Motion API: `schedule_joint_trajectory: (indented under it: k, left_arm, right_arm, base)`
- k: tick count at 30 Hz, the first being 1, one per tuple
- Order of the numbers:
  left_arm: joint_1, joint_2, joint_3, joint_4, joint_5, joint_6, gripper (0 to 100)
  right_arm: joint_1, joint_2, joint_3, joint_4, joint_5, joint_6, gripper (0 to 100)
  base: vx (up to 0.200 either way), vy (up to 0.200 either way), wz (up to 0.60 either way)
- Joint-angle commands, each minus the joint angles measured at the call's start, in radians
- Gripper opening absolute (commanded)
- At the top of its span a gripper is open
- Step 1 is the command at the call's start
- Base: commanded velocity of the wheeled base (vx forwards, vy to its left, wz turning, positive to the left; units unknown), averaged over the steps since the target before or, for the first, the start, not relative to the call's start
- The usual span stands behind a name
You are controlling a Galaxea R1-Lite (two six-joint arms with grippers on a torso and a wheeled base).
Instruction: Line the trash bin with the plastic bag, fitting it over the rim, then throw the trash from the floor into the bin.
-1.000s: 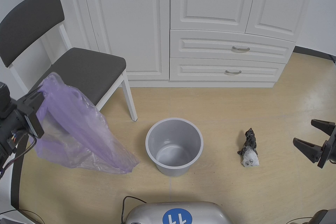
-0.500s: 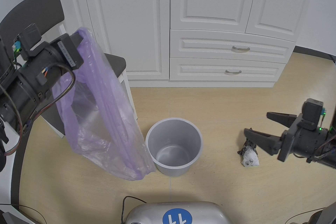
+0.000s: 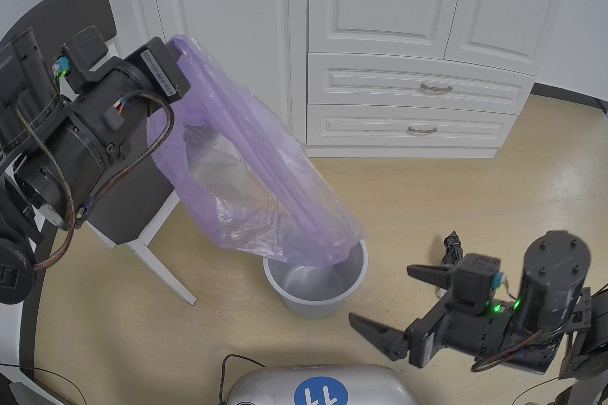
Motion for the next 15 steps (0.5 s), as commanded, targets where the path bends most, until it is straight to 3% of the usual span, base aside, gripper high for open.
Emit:
schedule_joint_trajectory:
  k: [1,5,8,15]
  left_arm:
    - [-0.016,-0.002,-0.013,-0.018,0.021,0.002,0]
    - [-0.028,-0.010,-0.013,-0.031,0.022,0.006,0]
    - [-0.044,-0.025,-0.015,-0.031,0.022,0.006,0]
    - [-0.051,-0.071,-0.009,-0.031,0.021,0.009,0]
  right_arm:
    - [0.041,0.140,-0.006,-0.005,-0.038,0.005,100]
    - [0.018,0.327,-0.095,-0.129,-0.162,0.126,100]
    - [0.018,0.387,-0.136,-0.203,-0.247,0.141,100]
    - [-0.031,0.491,-0.205,-0.362,-0.277,0.150,100]
  base:
    - [0.000,0.000,0.00]
    - [0.000,0.000,0.00]
    - [0.000,0.000,0.00]
    - [0.000,0.000,0.00]
